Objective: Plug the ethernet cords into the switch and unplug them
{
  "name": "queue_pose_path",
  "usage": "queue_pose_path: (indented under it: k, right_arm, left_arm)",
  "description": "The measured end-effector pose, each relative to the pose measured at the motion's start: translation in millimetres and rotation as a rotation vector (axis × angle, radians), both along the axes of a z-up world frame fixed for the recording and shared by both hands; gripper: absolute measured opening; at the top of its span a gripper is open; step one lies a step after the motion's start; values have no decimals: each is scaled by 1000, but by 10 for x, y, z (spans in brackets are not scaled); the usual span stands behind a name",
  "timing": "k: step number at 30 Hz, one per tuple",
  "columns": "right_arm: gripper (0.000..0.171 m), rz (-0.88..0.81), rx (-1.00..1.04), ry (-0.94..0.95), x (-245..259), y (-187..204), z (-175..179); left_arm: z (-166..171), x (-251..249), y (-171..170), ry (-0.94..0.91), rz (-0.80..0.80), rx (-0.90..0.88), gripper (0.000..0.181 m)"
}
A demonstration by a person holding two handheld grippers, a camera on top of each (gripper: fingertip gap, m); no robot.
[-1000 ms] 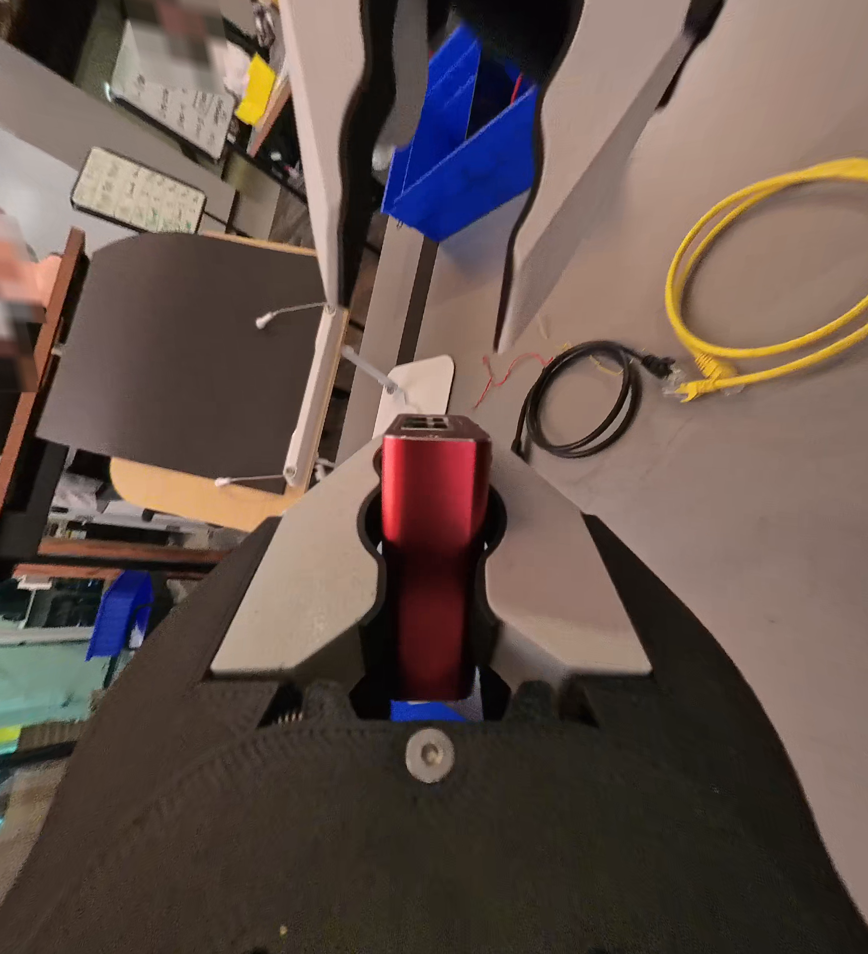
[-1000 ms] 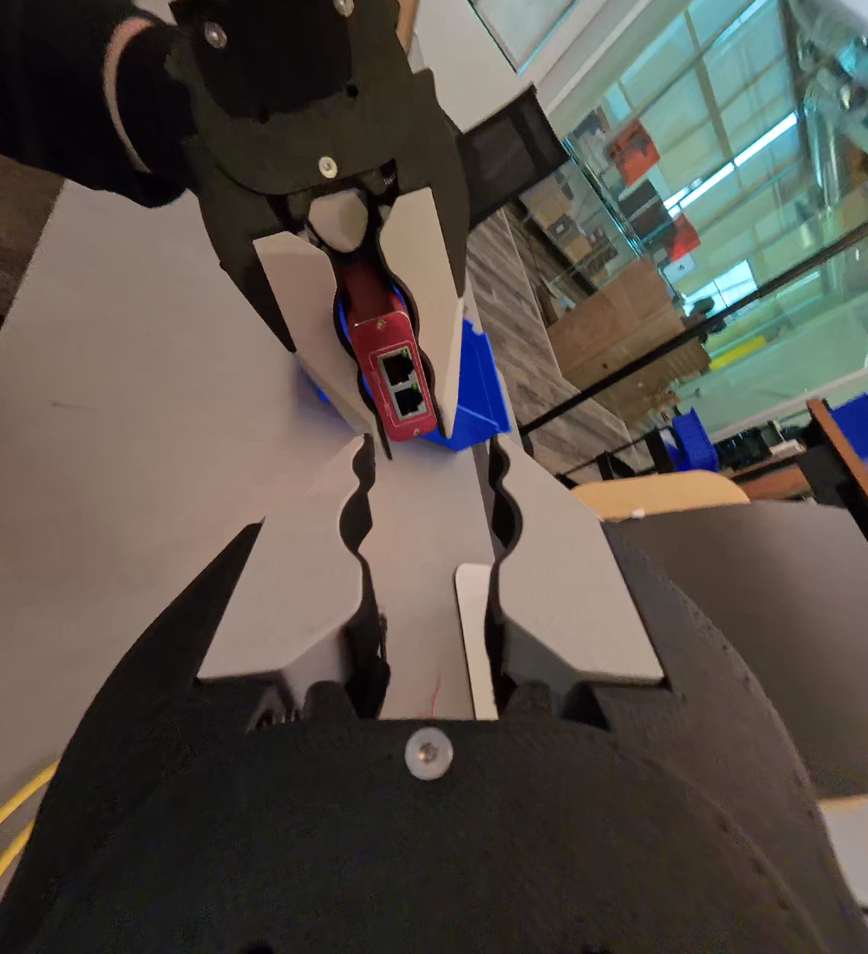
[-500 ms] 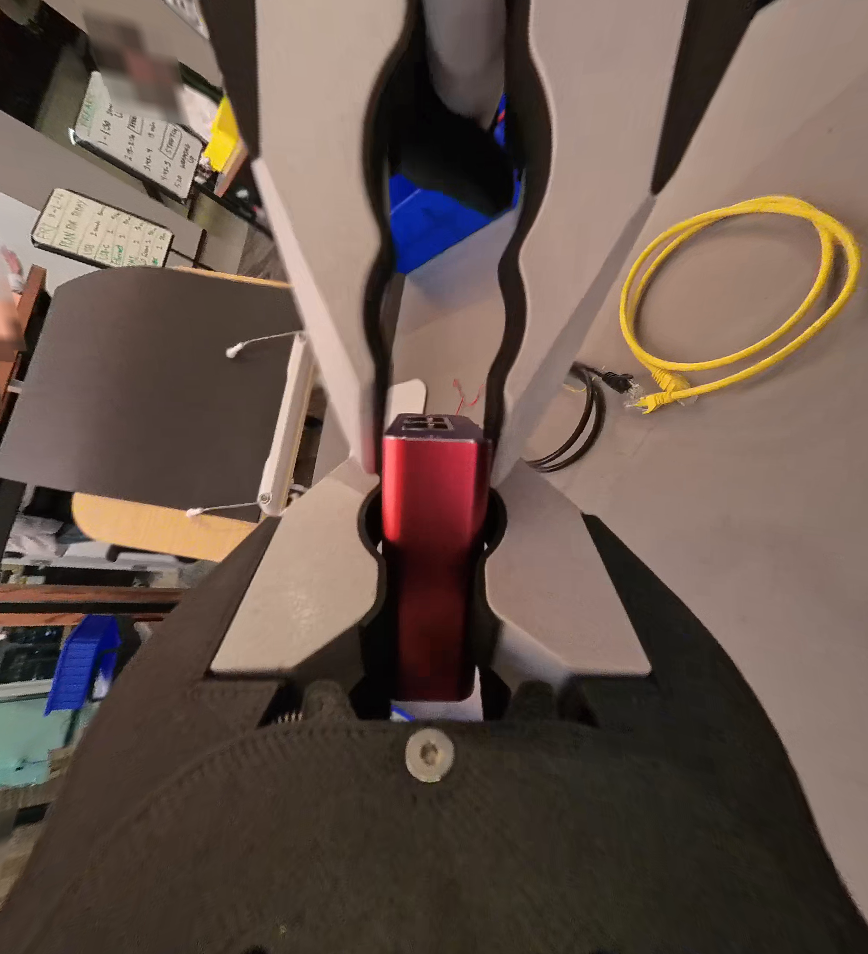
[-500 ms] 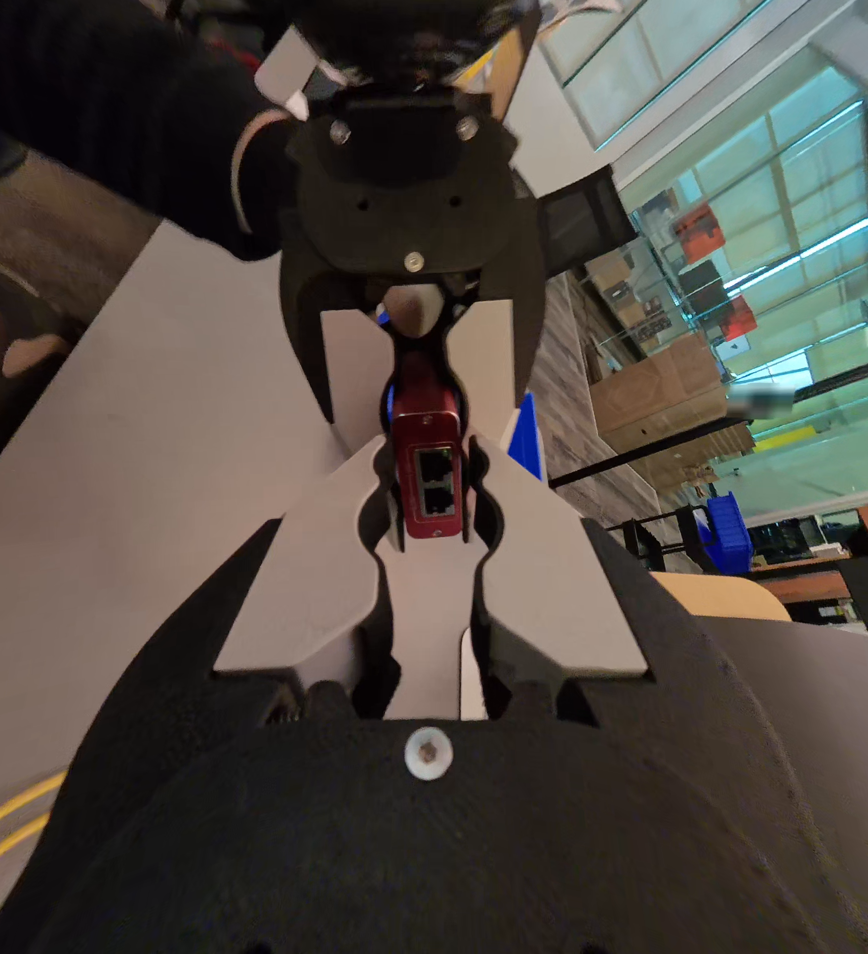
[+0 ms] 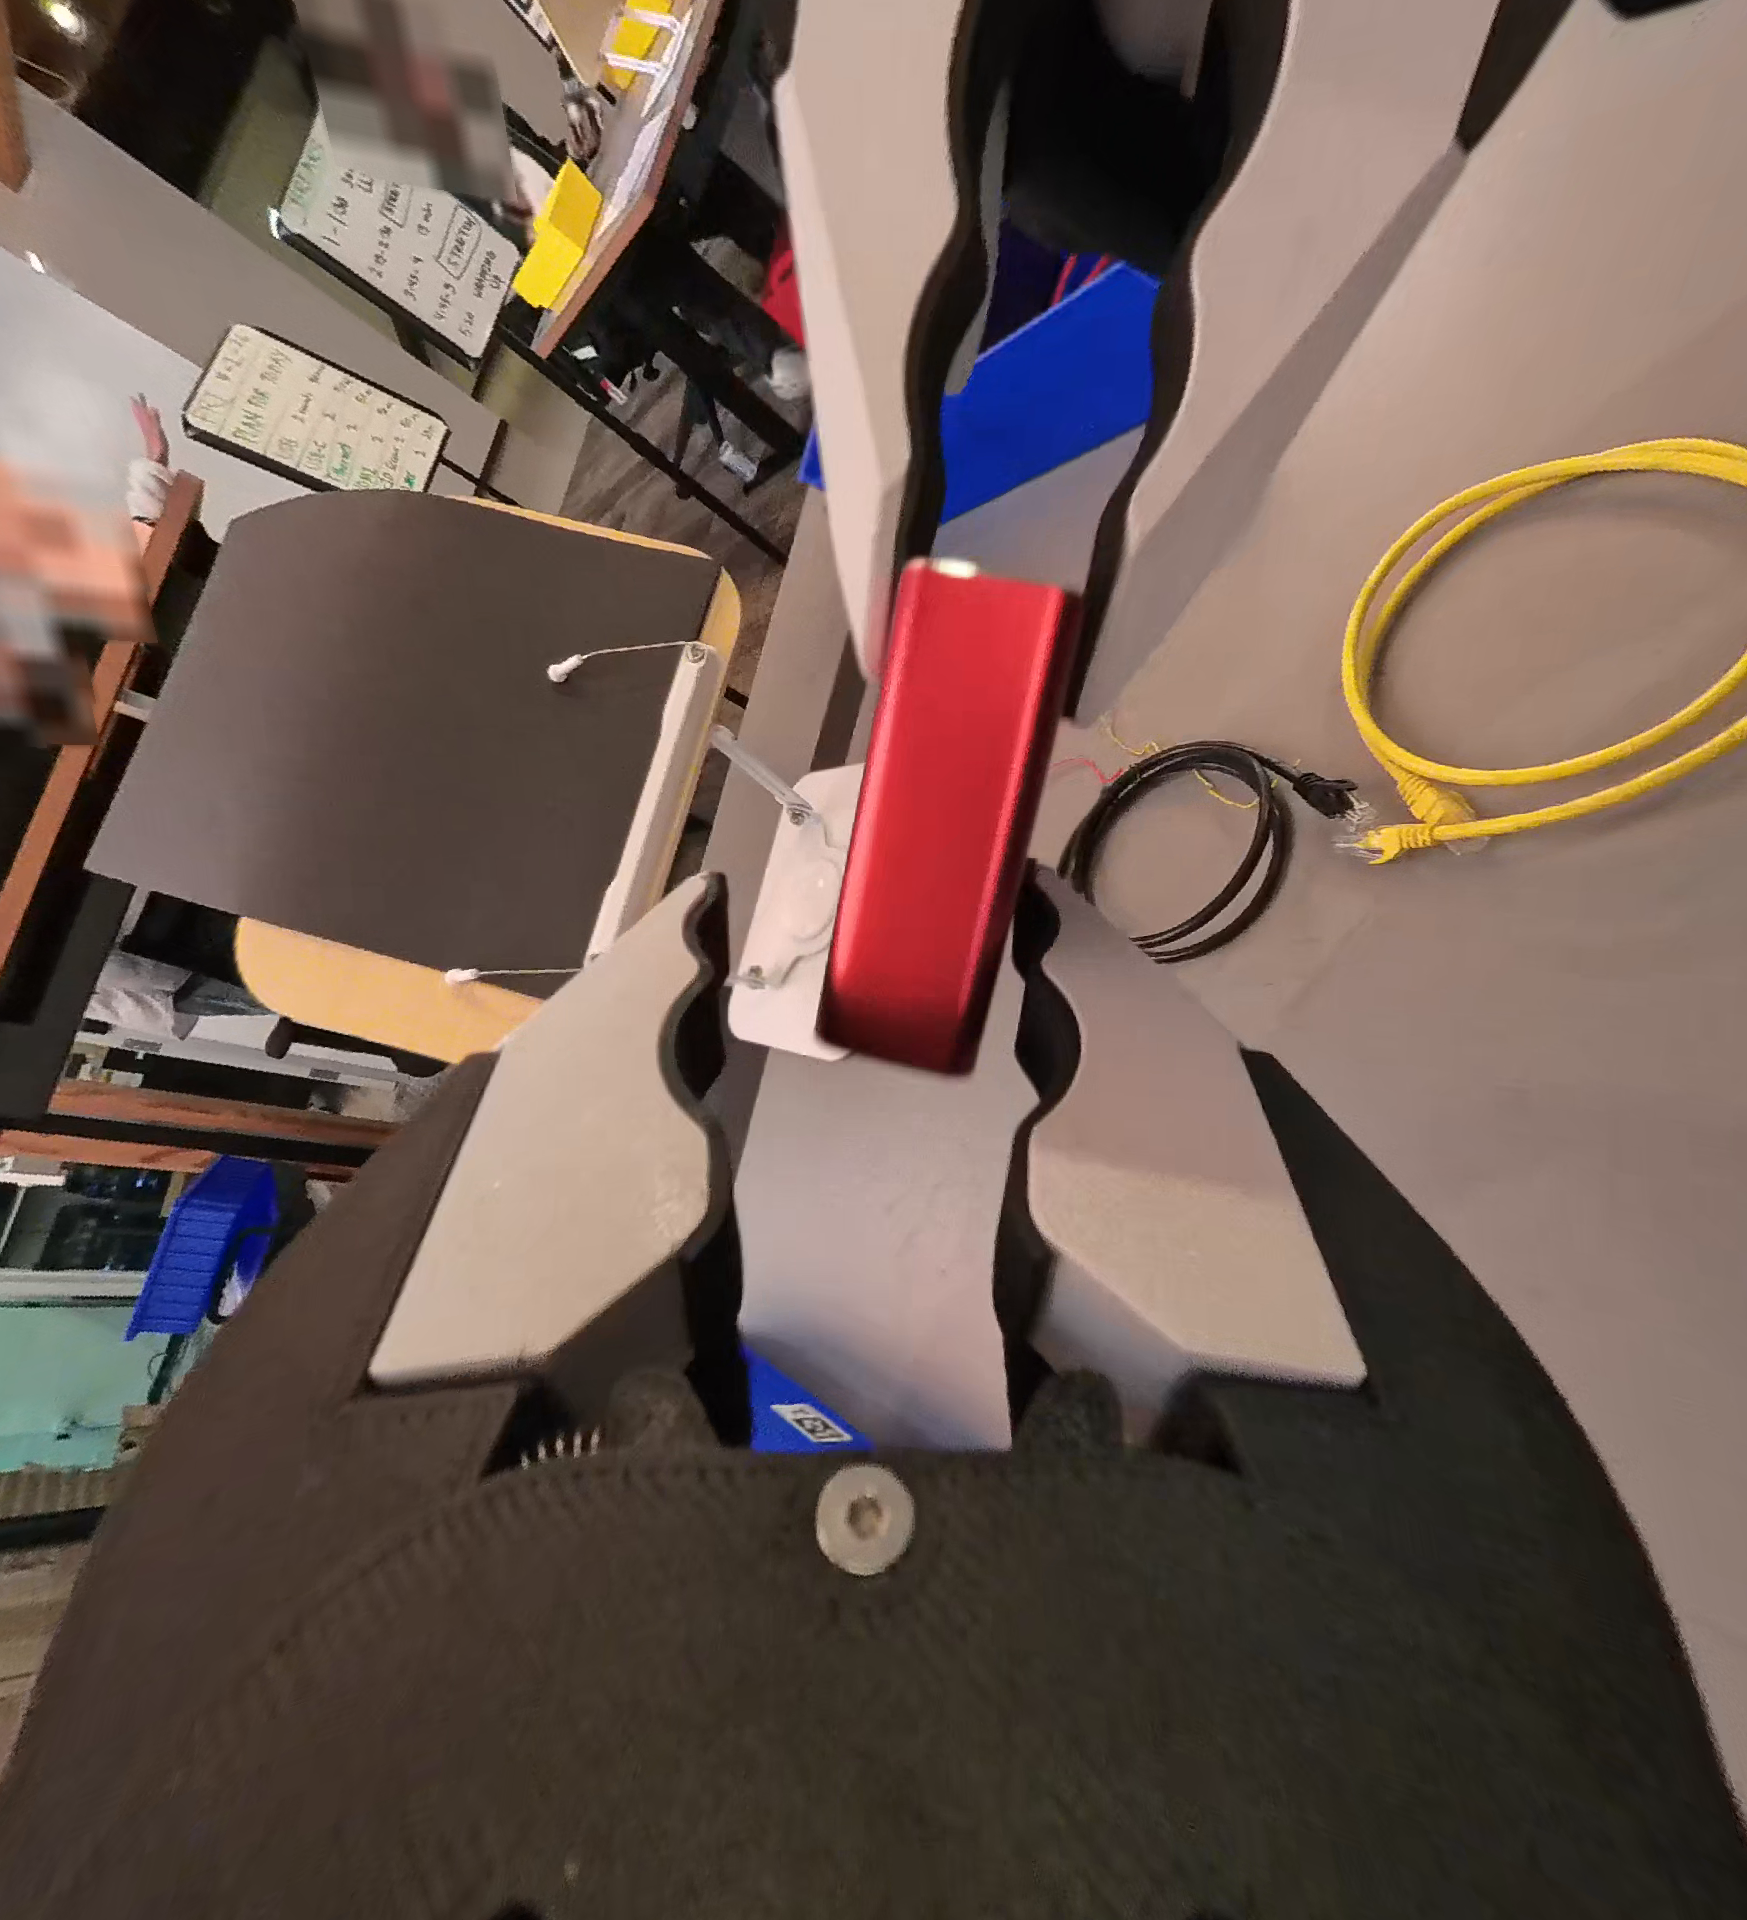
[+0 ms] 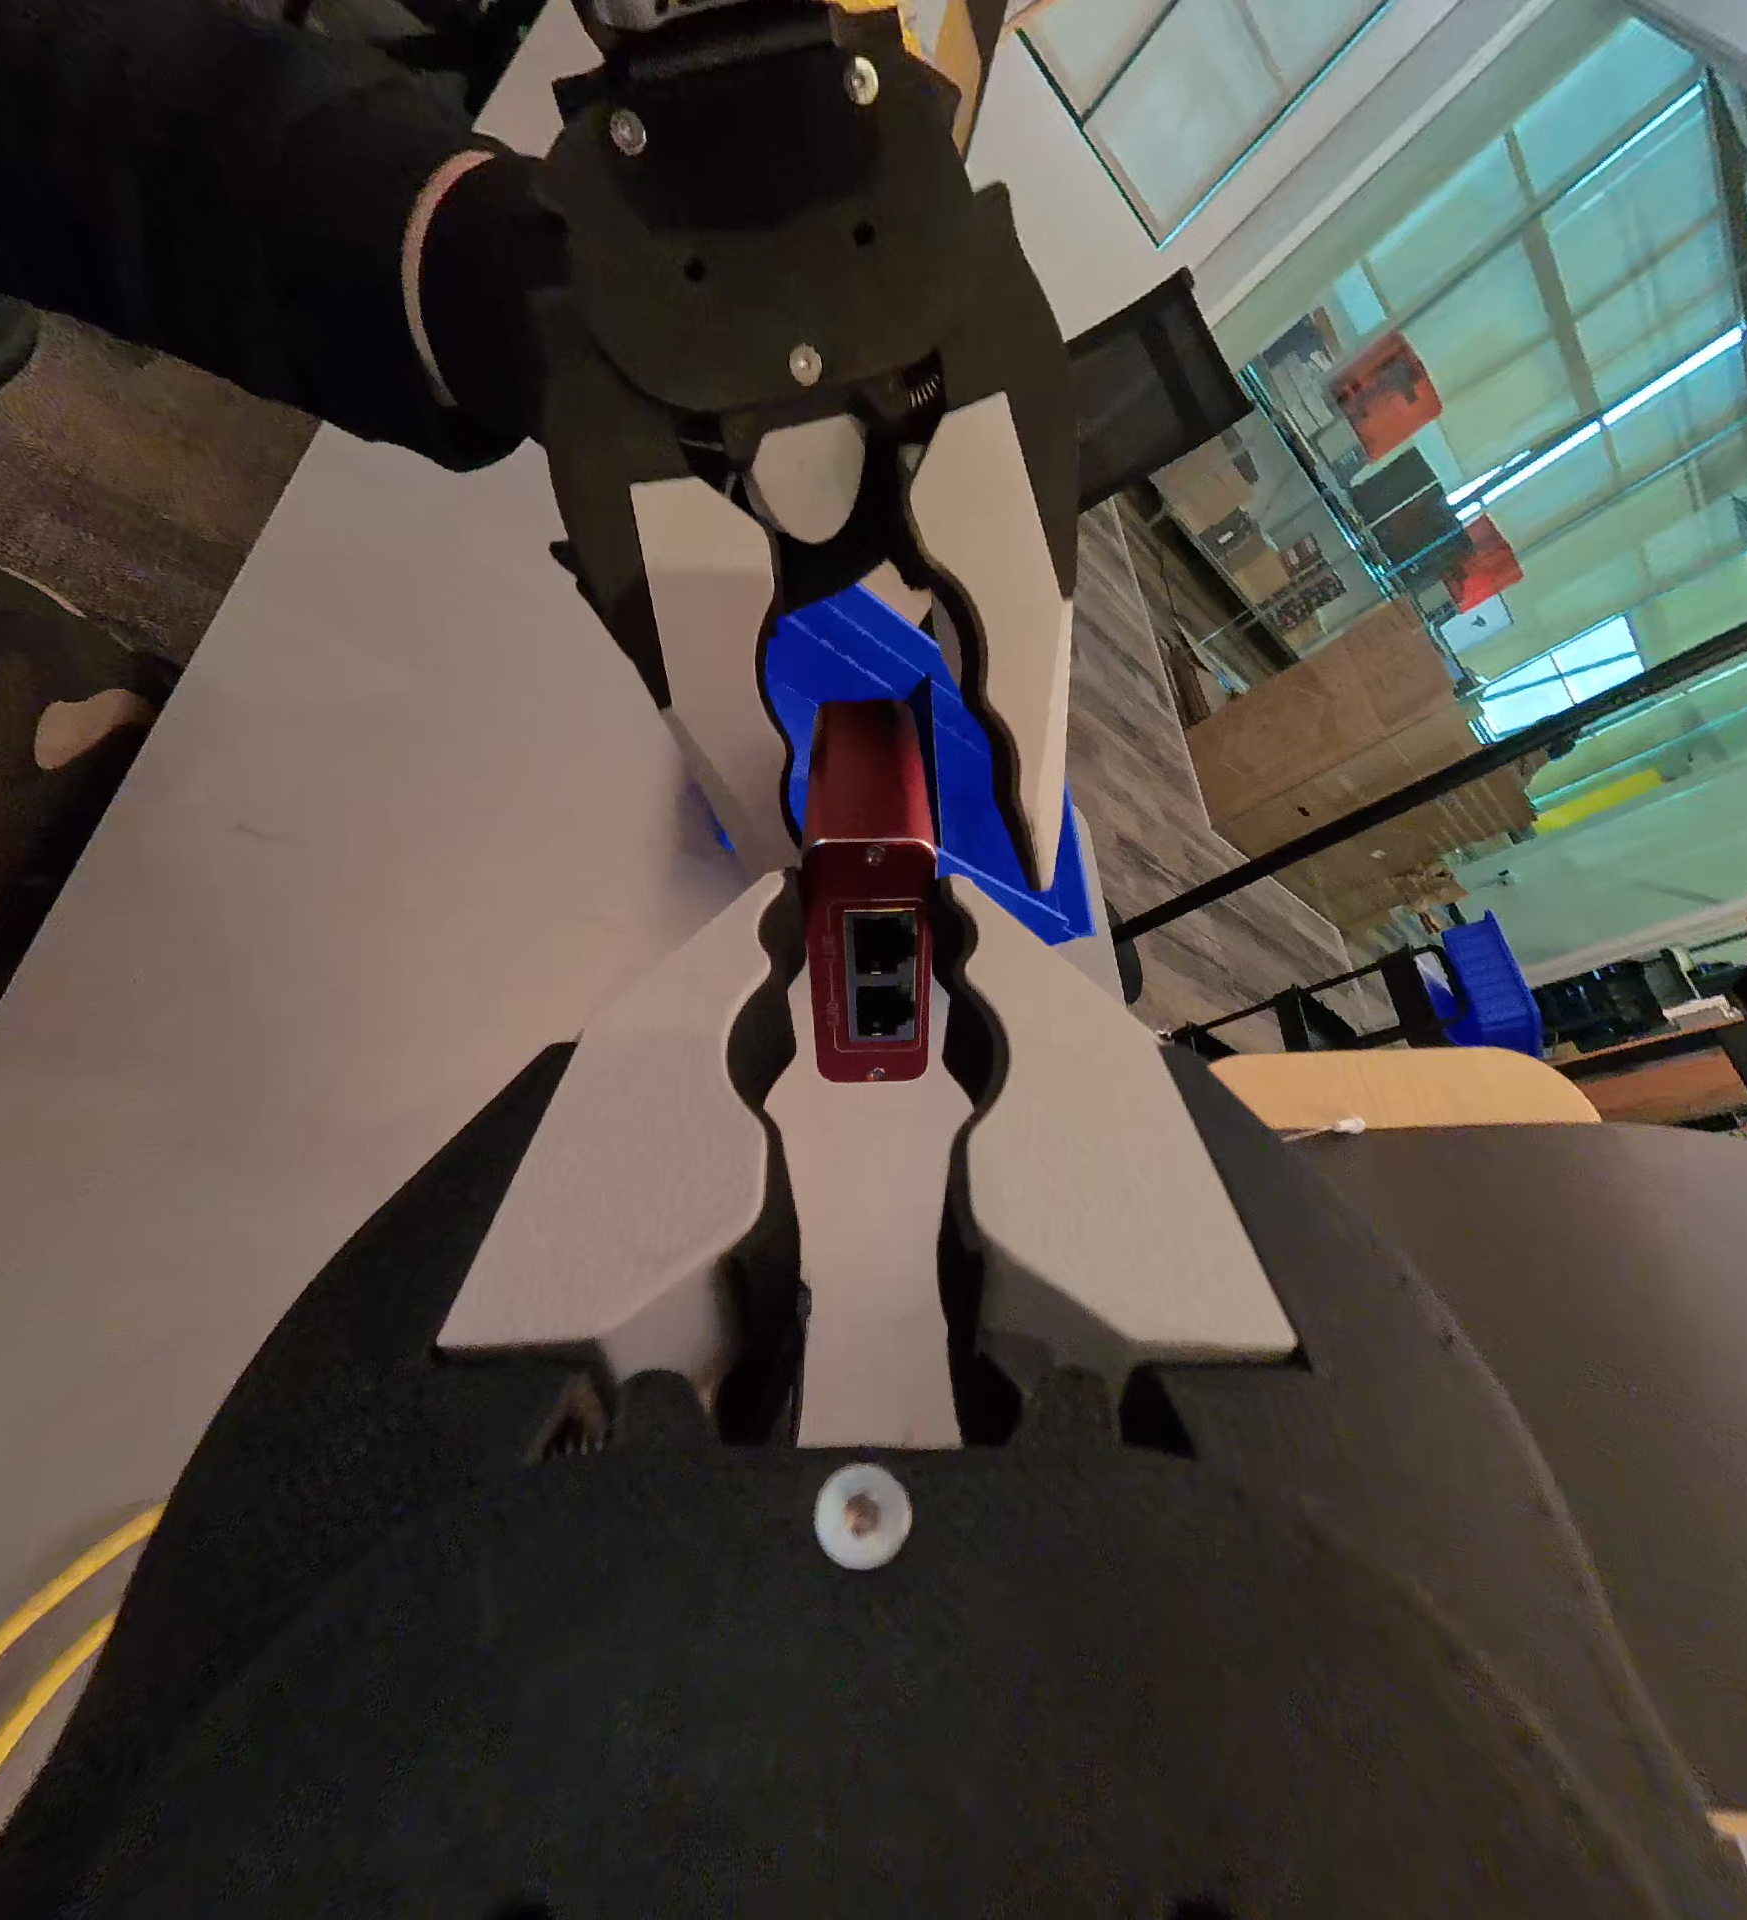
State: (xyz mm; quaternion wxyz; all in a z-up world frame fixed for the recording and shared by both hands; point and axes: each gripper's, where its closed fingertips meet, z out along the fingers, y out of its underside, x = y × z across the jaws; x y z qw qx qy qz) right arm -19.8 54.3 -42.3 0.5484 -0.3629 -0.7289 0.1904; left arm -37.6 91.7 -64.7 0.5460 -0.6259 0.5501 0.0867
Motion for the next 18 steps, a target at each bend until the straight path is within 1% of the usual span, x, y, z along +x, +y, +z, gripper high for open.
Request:
queue_pose_path:
  k: [2,5,8,11,15,18]
  right_arm:
    - [22,-30,4,2,96,58,14]
    - [22,-87,8,12,290,171,56]
    - [22,-175,15,17,580,388,92]
    - [22,-309,36,-7,956,747,76]
    - [22,-478,52,-56,1498,1286,10]
    - [22,-623,67,-145,1973,1793,-108]
  left_arm:
    - [32,-33,10,13,11,26,51]
    - [33,-127,52,48,47,52,36]
    - [0,-240,117,58,84,45,32]
    - [-83,-315,183,71,110,32,27]
    - [-285,-347,262,118,132,0,22]
    - [-446,-364,313,165,146,-17,21]
